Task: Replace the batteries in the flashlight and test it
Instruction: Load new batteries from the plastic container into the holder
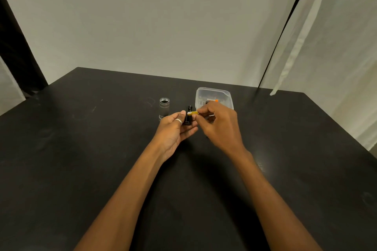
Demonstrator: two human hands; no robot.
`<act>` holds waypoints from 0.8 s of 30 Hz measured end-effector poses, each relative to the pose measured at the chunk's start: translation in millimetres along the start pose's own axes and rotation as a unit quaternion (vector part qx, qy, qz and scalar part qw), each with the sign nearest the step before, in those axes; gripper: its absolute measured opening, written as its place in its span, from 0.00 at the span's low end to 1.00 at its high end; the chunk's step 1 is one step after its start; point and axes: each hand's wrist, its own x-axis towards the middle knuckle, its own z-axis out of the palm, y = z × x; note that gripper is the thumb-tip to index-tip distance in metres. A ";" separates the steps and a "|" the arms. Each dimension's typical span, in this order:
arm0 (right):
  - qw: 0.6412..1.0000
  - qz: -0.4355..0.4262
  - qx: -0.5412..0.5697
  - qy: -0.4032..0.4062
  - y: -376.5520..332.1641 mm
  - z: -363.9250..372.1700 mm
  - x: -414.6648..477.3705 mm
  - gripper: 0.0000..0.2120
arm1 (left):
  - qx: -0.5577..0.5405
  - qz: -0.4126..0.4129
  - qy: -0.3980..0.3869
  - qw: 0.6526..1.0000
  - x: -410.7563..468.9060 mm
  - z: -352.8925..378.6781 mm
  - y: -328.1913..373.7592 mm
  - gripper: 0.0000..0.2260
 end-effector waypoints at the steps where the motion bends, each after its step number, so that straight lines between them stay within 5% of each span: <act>1: 1.000 -0.014 -0.011 -0.005 -0.1 -0.4 -0.5 0.04 | 0.003 0.002 0.004 1.000 0.1 0.0 -0.1 0.12; 7: 0.997 -0.056 -0.050 -0.036 0.5 4.5 -2.2 0.03 | 0.043 0.009 0.012 0.999 -1.4 0.4 -1.8 0.13; 12: 0.997 -0.003 -0.015 -0.080 6.8 10.6 -4.2 0.02 | 0.059 0.015 0.001 0.998 -3.6 1.2 -2.3 0.13; 18: 0.987 0.136 0.071 -0.053 3.6 13.9 -1.5 0.17 | 0.042 0.013 0.002 0.999 -4.6 1.1 -1.6 0.12; 21: 0.957 0.232 0.151 -0.087 3.9 12.6 1.5 0.30 | 0.029 0.006 -0.005 1.000 -5.9 1.6 -0.5 0.12; 24: 0.907 0.295 0.276 -0.116 3.5 10.6 2.5 0.31 | 0.031 0.007 -0.025 0.999 -7.1 2.6 0.2 0.12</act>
